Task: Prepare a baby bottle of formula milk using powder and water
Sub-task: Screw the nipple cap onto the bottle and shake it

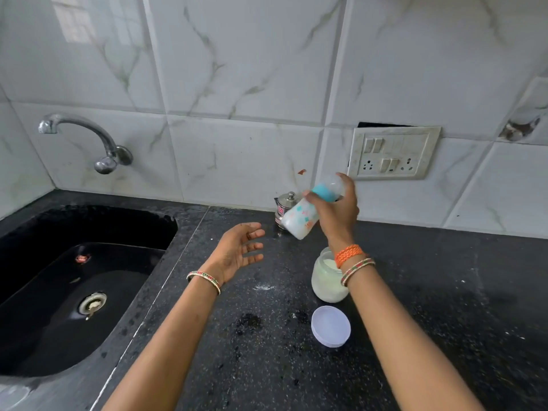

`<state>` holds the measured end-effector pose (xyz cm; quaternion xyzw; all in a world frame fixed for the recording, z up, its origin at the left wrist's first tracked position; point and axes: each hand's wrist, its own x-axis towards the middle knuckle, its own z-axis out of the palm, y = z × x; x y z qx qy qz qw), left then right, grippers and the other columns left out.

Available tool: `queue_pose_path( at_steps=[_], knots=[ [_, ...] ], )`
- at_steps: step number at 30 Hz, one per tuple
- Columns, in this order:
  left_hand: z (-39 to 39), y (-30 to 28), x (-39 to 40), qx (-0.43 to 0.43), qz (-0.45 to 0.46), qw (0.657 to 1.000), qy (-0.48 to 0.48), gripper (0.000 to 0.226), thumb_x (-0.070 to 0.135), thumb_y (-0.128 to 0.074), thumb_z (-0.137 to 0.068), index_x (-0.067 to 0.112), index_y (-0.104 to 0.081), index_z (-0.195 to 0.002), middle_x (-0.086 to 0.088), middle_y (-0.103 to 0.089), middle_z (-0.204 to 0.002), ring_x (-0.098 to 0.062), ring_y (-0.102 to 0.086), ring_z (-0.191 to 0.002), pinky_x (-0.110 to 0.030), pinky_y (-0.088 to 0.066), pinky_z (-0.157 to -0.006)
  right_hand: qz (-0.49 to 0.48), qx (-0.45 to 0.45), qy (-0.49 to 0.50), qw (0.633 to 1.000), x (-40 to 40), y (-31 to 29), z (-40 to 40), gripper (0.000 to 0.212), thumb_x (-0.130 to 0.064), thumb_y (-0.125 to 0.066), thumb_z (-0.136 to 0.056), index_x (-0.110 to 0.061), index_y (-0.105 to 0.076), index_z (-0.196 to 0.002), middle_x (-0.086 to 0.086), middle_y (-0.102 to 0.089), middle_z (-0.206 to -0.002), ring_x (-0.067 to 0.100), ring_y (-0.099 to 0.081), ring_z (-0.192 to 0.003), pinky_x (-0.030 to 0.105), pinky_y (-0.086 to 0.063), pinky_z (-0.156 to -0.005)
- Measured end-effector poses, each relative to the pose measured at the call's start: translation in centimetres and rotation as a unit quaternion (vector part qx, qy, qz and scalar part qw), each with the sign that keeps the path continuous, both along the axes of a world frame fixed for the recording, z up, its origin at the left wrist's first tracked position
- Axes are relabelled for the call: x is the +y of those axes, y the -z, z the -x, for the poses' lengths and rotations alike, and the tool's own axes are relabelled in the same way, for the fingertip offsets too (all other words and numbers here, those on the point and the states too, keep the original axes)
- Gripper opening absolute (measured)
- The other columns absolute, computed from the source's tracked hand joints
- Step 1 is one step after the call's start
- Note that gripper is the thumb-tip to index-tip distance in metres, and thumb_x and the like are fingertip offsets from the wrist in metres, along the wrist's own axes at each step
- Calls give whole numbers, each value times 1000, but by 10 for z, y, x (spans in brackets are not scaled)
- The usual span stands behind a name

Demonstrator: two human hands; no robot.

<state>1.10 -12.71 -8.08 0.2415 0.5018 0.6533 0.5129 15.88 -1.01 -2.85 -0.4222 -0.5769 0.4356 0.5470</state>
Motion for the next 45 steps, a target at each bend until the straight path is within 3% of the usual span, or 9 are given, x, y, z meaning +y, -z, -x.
queue_pose_path(
  at_steps=[7,15,18,25,31,34,38,42,45],
  knots=[
    [-13,-5,5,2,43,988,150,36,38,-43,-96,11,-54,-119,-17,-62,-119,-29,-63,-104,-41,-55,-86,43,20,-83,995,-8,14,5,66,-12,-73,-78,-26,-37,-131,-1,-51,-109,2,-57,-78,8,-47,-54],
    [-21,3,10,-81,-5,995,64,26,15,-48,-96,0,-45,-117,-23,-61,-105,-24,-71,-80,-29,-60,-68,39,21,-181,983,-12,15,4,51,-17,-61,-90,-32,-35,-131,-5,-52,-110,17,-63,-94,44,-57,-84],
    [-23,4,8,-110,-43,992,41,24,4,-51,-92,6,-42,-115,-26,-59,-109,-32,-68,-86,-32,-60,-71,47,55,-201,977,-15,15,4,52,-24,-59,-92,-33,-30,-134,-1,-54,-113,17,-64,-94,43,-57,-83],
    [-33,6,9,107,-86,990,-20,31,1,-64,-84,15,-45,-103,-17,-56,-117,-31,-65,-99,-38,-59,-78,45,25,-101,994,-17,14,7,71,-31,-80,-70,-25,-33,-123,6,-58,-113,24,-66,-97,49,-59,-74],
    [-10,12,2,132,-29,990,-47,48,15,-60,-89,17,-37,-131,-5,-47,-131,-20,-61,-104,-39,-58,-79,-31,377,62,924,-7,-9,-22,72,-15,-74,-80,-12,-23,-130,9,-54,-120,18,-67,-94,57,-56,-75],
    [-6,10,6,146,-8,988,-50,45,8,-59,-89,15,-40,-130,-8,-48,-132,-18,-62,-99,-36,-57,-74,-53,170,-21,984,-21,5,-21,72,-27,-79,-70,-12,-34,-124,6,-60,-110,17,-66,-94,53,-56,-81],
    [-5,8,7,123,-20,991,-55,38,3,-57,-89,14,-45,-124,-6,-55,-125,-18,-62,-96,-38,-57,-76,-47,252,78,963,-13,21,-19,69,-16,-78,-75,-9,-29,-123,9,-56,-111,18,-66,-89,57,-56,-77],
    [-5,12,3,128,-6,991,-29,35,1,-55,-90,14,-48,-123,-3,-60,-118,-18,-63,-91,-42,-54,-79,-30,39,-63,997,-14,25,-19,60,-23,-81,-72,-23,-38,-113,2,-59,-100,13,-64,-84,23,-58,-67],
    [-1,17,4,109,-13,993,-50,30,2,-53,-91,16,-51,-117,-3,-62,-116,-19,-63,-91,-44,-54,-81,-106,109,53,987,-13,26,-19,62,-17,-79,-74,-17,-35,-118,-1,-59,-100,1,-65,-80,24,-57,-71]
  ],
)
